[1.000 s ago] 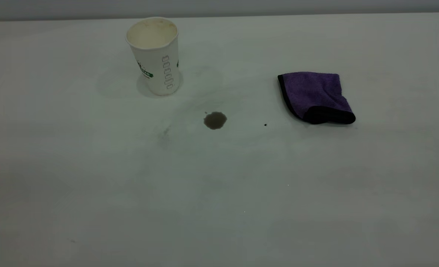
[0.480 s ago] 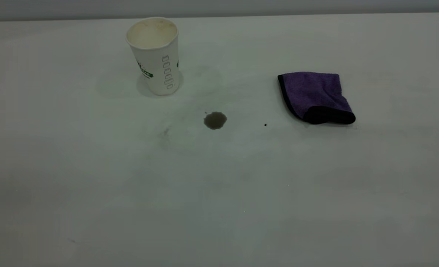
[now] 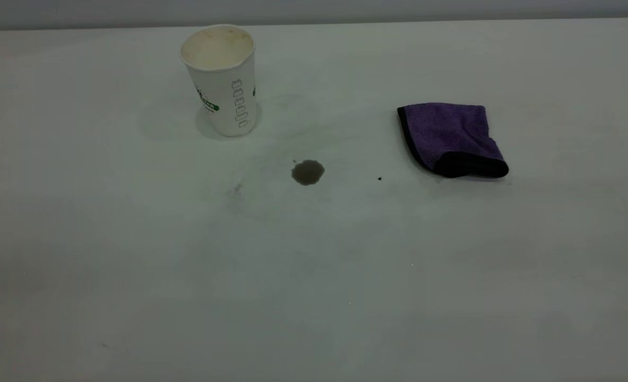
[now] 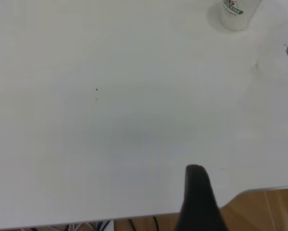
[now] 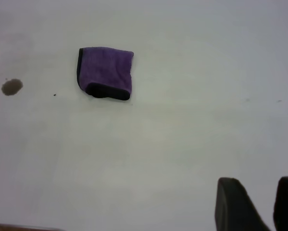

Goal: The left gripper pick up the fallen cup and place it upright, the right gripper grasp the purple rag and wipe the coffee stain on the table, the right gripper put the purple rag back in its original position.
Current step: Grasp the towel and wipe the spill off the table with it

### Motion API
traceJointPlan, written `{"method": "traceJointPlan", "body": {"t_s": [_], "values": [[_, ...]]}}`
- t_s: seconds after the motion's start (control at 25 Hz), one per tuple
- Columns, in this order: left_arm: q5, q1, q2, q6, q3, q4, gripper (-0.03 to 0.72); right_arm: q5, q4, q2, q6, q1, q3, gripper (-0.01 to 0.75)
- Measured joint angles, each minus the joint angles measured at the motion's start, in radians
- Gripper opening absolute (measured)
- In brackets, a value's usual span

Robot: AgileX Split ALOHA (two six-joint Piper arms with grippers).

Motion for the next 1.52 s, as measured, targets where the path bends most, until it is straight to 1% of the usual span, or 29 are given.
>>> {"method": "traceJointPlan", "body": {"t_s": [0.52, 0.6, 0.68, 0.76, 0.84, 1.0, 1.08, 1.16, 1.24, 1.28, 1.4, 1.52], "values": [[0.0, 0.0, 0.0, 0.0, 0.0, 0.0, 0.569, -0.001, 0.0, 0.0, -0.001, 0.0, 0.0, 0.238], [0.0, 0.0, 0.0, 0.0, 0.0, 0.0, 0.569, -0.001, 0.0, 0.0, -0.014, 0.0, -0.014, 0.249], [-0.001, 0.0, 0.0, 0.0, 0.0, 0.0, 0.569, 0.004, 0.0, 0.036, -0.026, 0.0, -0.057, 0.288], [-0.001, 0.0, 0.0, 0.0, 0.0, 0.0, 0.569, 0.002, -0.001, 0.131, -0.039, 0.0, -0.117, 0.354], [-0.001, 0.0, 0.0, 0.0, 0.0, 0.0, 0.569, -0.019, -0.001, 0.279, -0.046, 0.0, -0.184, 0.454], [-0.001, 0.0, 0.0, 0.0, 0.0, 0.0, 0.569, -0.127, -0.002, 0.596, -0.051, 0.0, -0.284, 0.655], [-0.001, 0.0, 0.0, 0.0, 0.0, 0.0, 0.569, -0.204, -0.002, 0.744, -0.051, 0.0, -0.313, 0.708], [-0.001, 0.0, 0.0, 0.0, 0.0, 0.0, 0.569, -0.296, -0.002, 0.887, -0.051, 0.0, -0.335, 0.725], [-0.002, 0.0, 0.0, 0.0, 0.0, 0.0, 0.569, -0.403, -0.002, 1.042, -0.055, 0.0, -0.353, 0.726], [-0.002, 0.0, 0.0, 0.0, 0.0, 0.0, 0.569, -0.439, -0.001, 1.12, -0.061, 0.0, -0.364, 0.726], [-0.002, 0.0, 0.0, 0.0, 0.0, 0.0, 0.569, -0.522, -0.001, 1.347, -0.073, 0.021, -0.413, 0.726], [-0.003, 0.0, 0.0, 0.0, 0.0, 0.0, 0.569, -0.573, -0.001, 1.576, -0.093, 0.053, -0.498, 0.726]]}}
